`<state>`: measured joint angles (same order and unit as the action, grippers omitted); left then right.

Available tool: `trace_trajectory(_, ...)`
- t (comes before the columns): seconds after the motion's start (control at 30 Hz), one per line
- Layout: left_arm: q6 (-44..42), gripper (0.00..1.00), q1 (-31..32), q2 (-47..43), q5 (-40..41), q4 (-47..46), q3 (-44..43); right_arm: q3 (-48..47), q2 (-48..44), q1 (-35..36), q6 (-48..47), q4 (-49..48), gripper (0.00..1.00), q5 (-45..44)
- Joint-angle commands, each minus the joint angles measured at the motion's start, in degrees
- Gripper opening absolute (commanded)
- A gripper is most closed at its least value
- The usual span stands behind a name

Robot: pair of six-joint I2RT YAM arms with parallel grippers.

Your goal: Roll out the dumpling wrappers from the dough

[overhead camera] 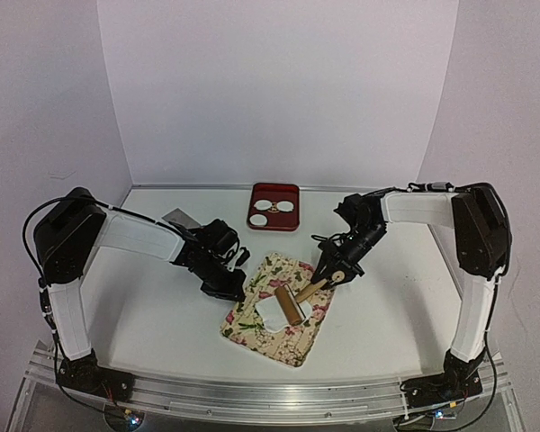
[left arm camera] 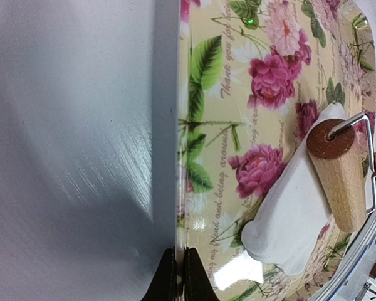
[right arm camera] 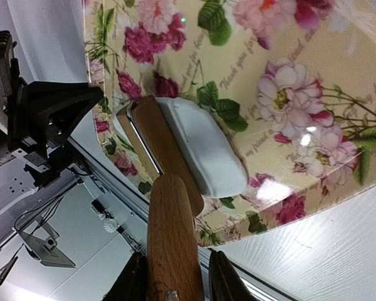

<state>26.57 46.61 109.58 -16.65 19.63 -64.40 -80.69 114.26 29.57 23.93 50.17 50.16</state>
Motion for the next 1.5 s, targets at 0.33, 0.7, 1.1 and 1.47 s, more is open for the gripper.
trace_trajectory(0.33,0.91,0.0,0.06,1.97,3.42,0.65,0.63,4.39,5.93,0.78,0.54,11.43,0.0,-28.94)
trace_trajectory(0.7,1.78,0.0,0.06,1.68,3.8,0.49,0.44,1.64,11.52,8.57,4.32,9.35,0.0,-27.33)
trace_trajectory(1.1,2.7,0.0,0.06,1.02,3.95,-0.33,1.4,3.93,10.01,2.99,3.55,9.39,0.0,-29.25)
trace_trajectory(1.47,2.96,0.0,0.06,0.31,3.74,-0.69,2.25,1.17,5.63,-7.8,-1.84,14.32,0.0,-36.35)
